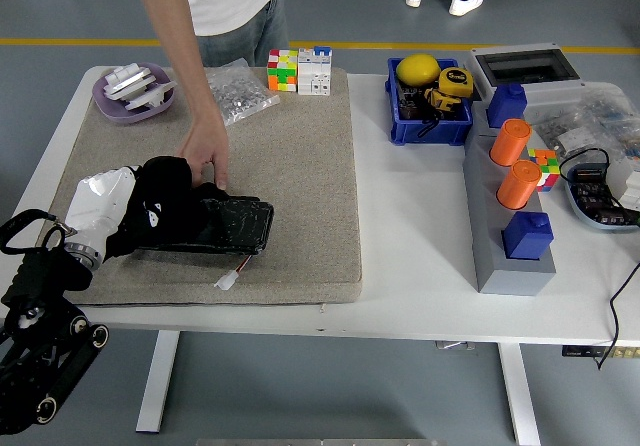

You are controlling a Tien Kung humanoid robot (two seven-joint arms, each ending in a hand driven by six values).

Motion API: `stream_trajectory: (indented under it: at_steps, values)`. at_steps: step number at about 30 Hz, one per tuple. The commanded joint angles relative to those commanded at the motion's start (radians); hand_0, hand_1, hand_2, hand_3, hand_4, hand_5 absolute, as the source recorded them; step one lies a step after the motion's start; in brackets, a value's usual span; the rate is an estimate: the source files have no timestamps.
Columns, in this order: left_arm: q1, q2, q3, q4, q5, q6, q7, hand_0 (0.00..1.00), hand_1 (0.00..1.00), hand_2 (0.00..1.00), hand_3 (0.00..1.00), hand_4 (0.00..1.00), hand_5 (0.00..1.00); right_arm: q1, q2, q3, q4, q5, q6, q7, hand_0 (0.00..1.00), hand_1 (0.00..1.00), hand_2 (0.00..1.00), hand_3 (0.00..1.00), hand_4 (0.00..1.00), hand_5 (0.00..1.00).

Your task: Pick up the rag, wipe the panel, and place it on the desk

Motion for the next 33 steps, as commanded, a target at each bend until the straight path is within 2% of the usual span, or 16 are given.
stream_trajectory:
  at_steps: [12, 18, 21, 22, 28, 29, 33]
  values:
    - [0.022, 0.006, -0.125, 0.035, 0.0, 0.009, -0.008, 0.28, 0.295, 0.525, 0.469, 0.114, 0.002, -0.001, 0.002, 0.002, 0.0, -0.001, -0.003, -0.001, 0.713, 0.633, 0.667, 0.559, 0.959, 0.411]
    - [0.022, 0.006, -0.186, 0.102, 0.0, 0.034, -0.037, 0.276, 0.296, 0.523, 0.47, 0.114, 0.002, -0.002, 0.003, 0.011, 0.0, -0.009, -0.004, -0.001, 0.711, 0.633, 0.667, 0.559, 0.96, 0.413]
    - [0.019, 0.005, -0.207, 0.143, 0.0, 0.063, -0.068, 0.276, 0.296, 0.523, 0.47, 0.114, 0.002, -0.004, 0.004, 0.007, 0.0, -0.005, -0.006, -0.002, 0.711, 0.633, 0.667, 0.559, 0.96, 0.413]
    - [0.017, 0.005, -0.21, 0.155, 0.0, 0.073, -0.078, 0.304, 0.34, 0.543, 0.516, 0.299, 0.002, -0.004, 0.004, 0.006, 0.0, -0.005, -0.007, -0.002, 0.713, 0.633, 0.667, 0.559, 0.959, 0.414]
    - [0.004, 0.008, -0.22, 0.212, 0.0, 0.11, -0.139, 0.304, 0.34, 0.543, 0.516, 0.299, 0.002, -0.004, 0.004, 0.0, 0.0, -0.003, -0.01, -0.004, 0.713, 0.633, 0.667, 0.559, 0.959, 0.414]
    - [0.002, 0.009, -0.219, 0.219, 0.0, 0.111, -0.145, 0.381, 0.519, 0.578, 0.554, 0.525, 0.062, -0.004, 0.004, 0.0, 0.0, -0.003, -0.01, -0.005, 0.713, 0.633, 0.667, 0.559, 0.96, 0.415]
    - [0.002, 0.011, -0.215, 0.234, -0.022, 0.099, -0.17, 0.381, 0.519, 0.578, 0.554, 0.525, 0.062, -0.006, 0.003, 0.004, 0.0, -0.008, -0.012, -0.005, 0.713, 0.633, 0.667, 0.559, 0.96, 0.415]
